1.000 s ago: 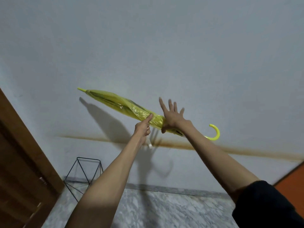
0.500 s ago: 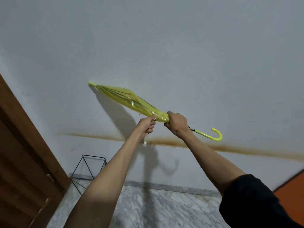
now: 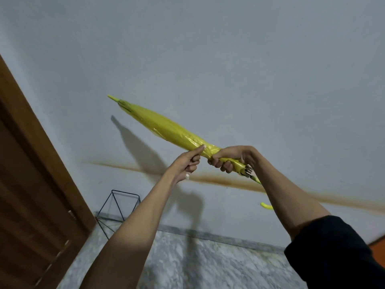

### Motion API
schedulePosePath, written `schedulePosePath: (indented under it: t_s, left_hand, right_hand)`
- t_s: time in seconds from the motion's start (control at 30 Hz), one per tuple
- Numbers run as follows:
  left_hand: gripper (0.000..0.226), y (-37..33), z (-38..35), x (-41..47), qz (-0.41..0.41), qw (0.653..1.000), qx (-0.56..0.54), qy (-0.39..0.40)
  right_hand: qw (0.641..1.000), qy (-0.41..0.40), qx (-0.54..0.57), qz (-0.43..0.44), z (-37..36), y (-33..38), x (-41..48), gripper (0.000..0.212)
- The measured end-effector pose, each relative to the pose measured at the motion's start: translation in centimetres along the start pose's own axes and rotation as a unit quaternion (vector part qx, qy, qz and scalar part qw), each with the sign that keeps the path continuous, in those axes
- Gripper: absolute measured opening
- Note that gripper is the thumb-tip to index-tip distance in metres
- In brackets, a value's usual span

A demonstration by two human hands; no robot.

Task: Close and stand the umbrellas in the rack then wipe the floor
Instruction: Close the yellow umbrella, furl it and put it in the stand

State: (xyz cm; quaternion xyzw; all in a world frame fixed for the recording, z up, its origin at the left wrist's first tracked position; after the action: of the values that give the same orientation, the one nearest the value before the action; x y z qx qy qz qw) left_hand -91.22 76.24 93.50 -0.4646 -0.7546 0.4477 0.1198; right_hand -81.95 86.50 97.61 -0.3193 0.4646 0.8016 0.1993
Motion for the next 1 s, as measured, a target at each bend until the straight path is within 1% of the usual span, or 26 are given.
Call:
schedulePosePath:
  t_s: [0.03, 0.07, 0.1, 0.13, 0.17, 0.2, 0.23, 0.27, 0.3, 0.33, 0.37, 0.4, 0.43, 0.47, 0.5, 0.53, 0.57, 0.67, 0.73, 0.8, 0.87, 0.93, 1.0]
  left_hand:
    - [0.042, -0.1, 0.1, 0.1, -0.004, 1.000, -0.007, -0.004]
    - [0.043, -0.1, 0.2, 0.1, -0.010, 1.000, -0.014, -0.012]
    - [0.042, -0.1, 0.3, 0.3, -0.017, 0.999, -0.022, -0.024]
    - [0.041, -0.2, 0.5, 0.6, -0.023, 0.999, -0.031, -0.036]
    - [0.036, -0.2, 0.6, 0.8, -0.028, 0.998, -0.040, -0.049]
    - [0.030, -0.2, 0.8, 1.1, -0.030, 0.996, -0.046, -0.063]
    - [0.026, -0.2, 0.9, 1.4, -0.031, 0.995, -0.050, -0.077]
    - [0.026, -0.2, 1.0, 1.6, -0.031, 0.994, -0.051, -0.093]
    - [0.028, -0.2, 1.1, 1.9, -0.031, 0.992, -0.049, -0.109]
    - [0.030, -0.3, 1.2, 2.1, -0.031, 0.991, -0.046, -0.121]
    - [0.031, -0.4, 1.2, 2.3, -0.031, 0.990, -0.044, -0.131]
    - [0.031, -0.6, 1.1, 2.3, -0.030, 0.989, -0.044, -0.138]
    - [0.030, -0.7, 0.9, 2.3, -0.029, 0.988, -0.043, -0.143]
    - [0.030, -0.8, 0.8, 2.2, -0.027, 0.988, -0.039, -0.147]
    - [0.031, -0.8, 0.7, 2.2, -0.023, 0.988, -0.032, -0.151]
    - [0.033, -0.8, 0.6, 2.1, -0.019, 0.988, -0.024, -0.152]
    - [0.036, -0.8, 0.5, 2.2, -0.016, 0.988, -0.014, -0.150]
    - [0.035, -0.9, -0.2, 2.5, -0.020, 0.993, -0.012, -0.115]
    - [0.030, -1.3, -0.6, 2.6, -0.013, 0.997, -0.019, -0.080]
    - [0.022, -1.5, -0.7, 2.3, -0.003, 0.999, 0.001, -0.054]
    - [0.018, -1.7, -0.5, 1.6, -0.005, 0.997, 0.061, -0.037]
    - [0.024, -1.7, 0.1, 1.0, -0.011, 0.989, 0.145, -0.037]
    - [0.030, -1.4, 1.0, 0.6, -0.016, 0.976, 0.211, -0.046]
  right_hand:
    - [1.000, 0.003, -0.008, 0.002, -0.2, 0.2, -0.2, 0.008]
    - [1.000, -0.004, -0.019, 0.006, -0.3, 0.6, -0.3, 0.016]
    - [0.999, -0.018, -0.028, 0.011, -0.1, 0.8, -0.2, 0.028]
    - [0.999, -0.037, -0.038, 0.014, 0.3, 1.1, -0.1, 0.043]
    - [0.995, -0.076, -0.068, 0.010, 0.9, 1.2, 0.0, 0.062]
    - [0.982, -0.138, -0.127, -0.001, 1.7, 1.4, 0.1, 0.083]
    - [0.958, -0.203, -0.200, -0.014, 2.3, 1.5, 0.0, 0.103]
    - [0.928, -0.260, -0.267, -0.023, 2.6, 1.7, 0.1, 0.117]
    - [0.888, -0.314, -0.334, -0.029, 2.5, 1.8, 0.2, 0.127]
    - [0.830, -0.379, -0.409, -0.034, 2.1, 1.9, 0.3, 0.133]
    - [0.753, -0.446, -0.482, -0.034, 1.7, 2.1, 0.2, 0.134]
    - [0.684, -0.493, -0.537, -0.028, 0.9, 2.2, 0.1, 0.132]
    - [0.635, -0.517, -0.574, -0.018, 0.3, 2.0, 0.3, 0.128]
    - [0.606, -0.528, -0.595, -0.011, -0.2, 1.6, 0.6, 0.122]
    - [0.592, -0.533, -0.604, -0.015, -0.5, 1.1, 1.0, 0.116]
    - [0.589, -0.535, -0.605, -0.026, -0.6, 0.7, 1.2, 0.109]
    - [0.597, -0.540, -0.592, -0.033, -0.7, 0.3, 1.4, 0.101]
    - [0.662, -0.554, -0.504, -0.030, 0.0, 0.0, 1.0, 0.073]
    - [0.696, -0.547, -0.465, -0.007, 0.9, 0.0, 0.6, 0.063]
    - [0.717, -0.537, -0.444, 0.027, 1.7, 0.0, 0.4, 0.057]
    - [0.738, -0.526, -0.418, 0.055, 2.3, -0.1, 0.3, 0.052]
    - [0.765, -0.517, -0.376, 0.078, 2.9, 0.0, 0.2, 0.049]
    - [0.785, -0.510, -0.339, 0.097, 3.2, -0.1, 0.2, 0.047]
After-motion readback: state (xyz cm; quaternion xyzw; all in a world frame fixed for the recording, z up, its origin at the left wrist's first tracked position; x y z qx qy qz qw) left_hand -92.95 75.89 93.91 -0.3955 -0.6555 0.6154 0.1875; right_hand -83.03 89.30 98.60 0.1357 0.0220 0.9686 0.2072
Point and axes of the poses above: each hand's wrist, its own x-axis towards the middle knuckle, its own z-axis out of the back of the hand, y = z × x, the point moved 6 cm from there along x, towards the middle knuckle, and after that the axes turned 14 degrees about -x, right-handed, at the moved point
